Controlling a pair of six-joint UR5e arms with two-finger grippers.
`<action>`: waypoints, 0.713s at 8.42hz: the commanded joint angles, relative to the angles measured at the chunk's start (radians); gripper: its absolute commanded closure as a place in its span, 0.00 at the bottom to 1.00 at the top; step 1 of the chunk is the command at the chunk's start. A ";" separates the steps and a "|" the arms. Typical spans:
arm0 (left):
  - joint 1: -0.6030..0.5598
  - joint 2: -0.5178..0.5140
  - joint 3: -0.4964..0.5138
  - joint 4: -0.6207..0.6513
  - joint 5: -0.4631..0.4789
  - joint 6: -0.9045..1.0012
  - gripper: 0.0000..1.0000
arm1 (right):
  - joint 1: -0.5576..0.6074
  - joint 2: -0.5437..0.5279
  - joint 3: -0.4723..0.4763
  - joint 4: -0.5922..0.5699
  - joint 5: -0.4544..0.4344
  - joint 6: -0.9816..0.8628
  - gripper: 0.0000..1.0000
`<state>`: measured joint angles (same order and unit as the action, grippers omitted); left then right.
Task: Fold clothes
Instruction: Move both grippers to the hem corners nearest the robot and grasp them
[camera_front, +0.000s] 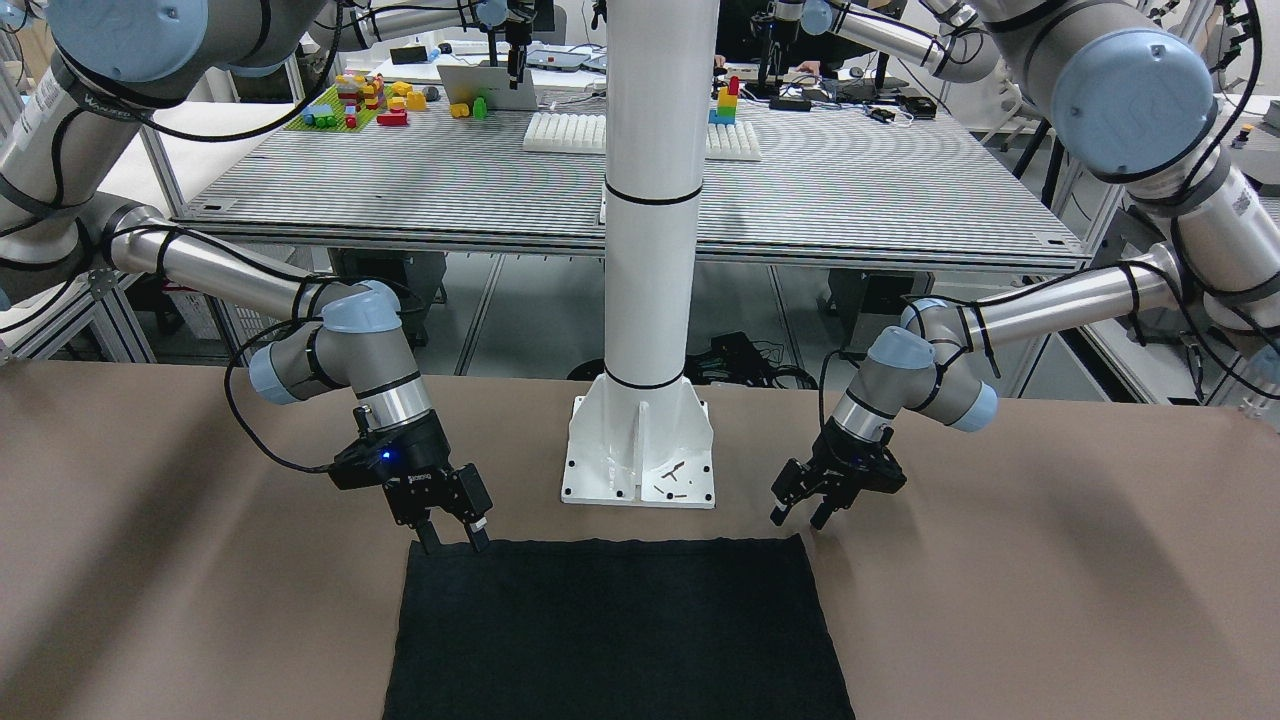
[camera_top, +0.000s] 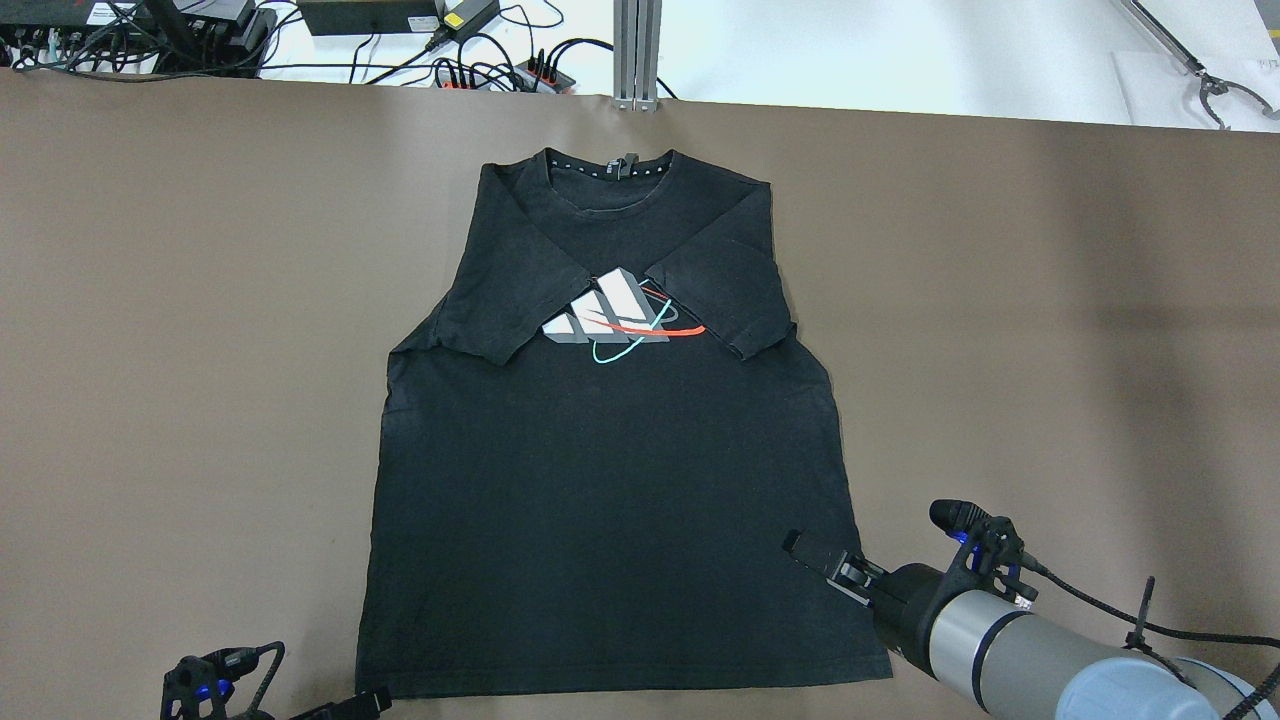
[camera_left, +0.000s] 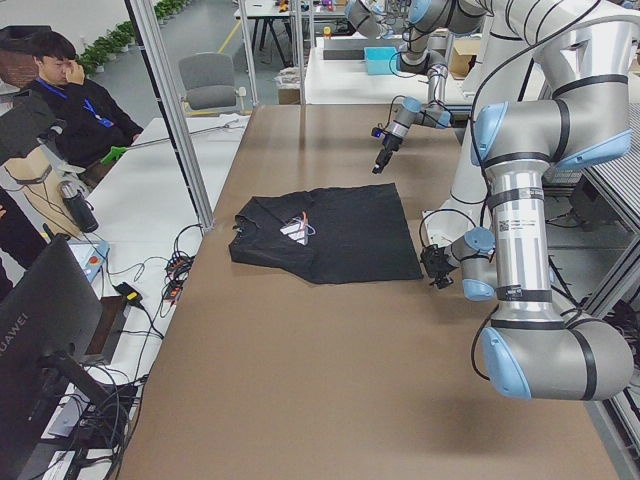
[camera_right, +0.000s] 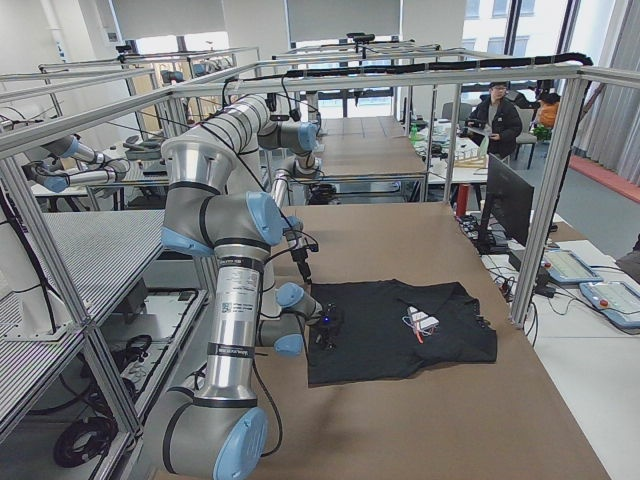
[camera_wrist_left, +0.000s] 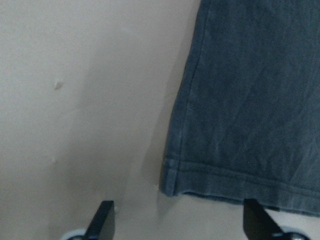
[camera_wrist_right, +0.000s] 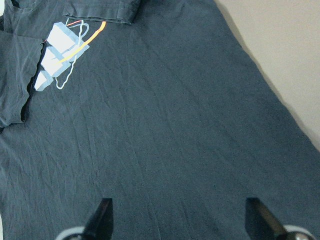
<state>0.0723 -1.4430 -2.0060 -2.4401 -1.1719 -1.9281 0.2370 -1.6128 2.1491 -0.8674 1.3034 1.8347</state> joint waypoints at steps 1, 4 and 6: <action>-0.035 -0.043 -0.002 0.094 0.000 0.000 0.10 | 0.001 -0.001 -0.002 0.001 -0.001 0.000 0.06; -0.039 -0.071 -0.002 0.110 0.000 -0.002 0.22 | 0.001 -0.003 -0.002 0.001 -0.001 0.001 0.06; -0.039 -0.069 0.003 0.111 0.000 0.000 0.49 | -0.001 -0.003 -0.002 0.001 -0.001 0.001 0.06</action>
<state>0.0344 -1.5096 -2.0074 -2.3311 -1.1720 -1.9287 0.2374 -1.6152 2.1481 -0.8667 1.3024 1.8361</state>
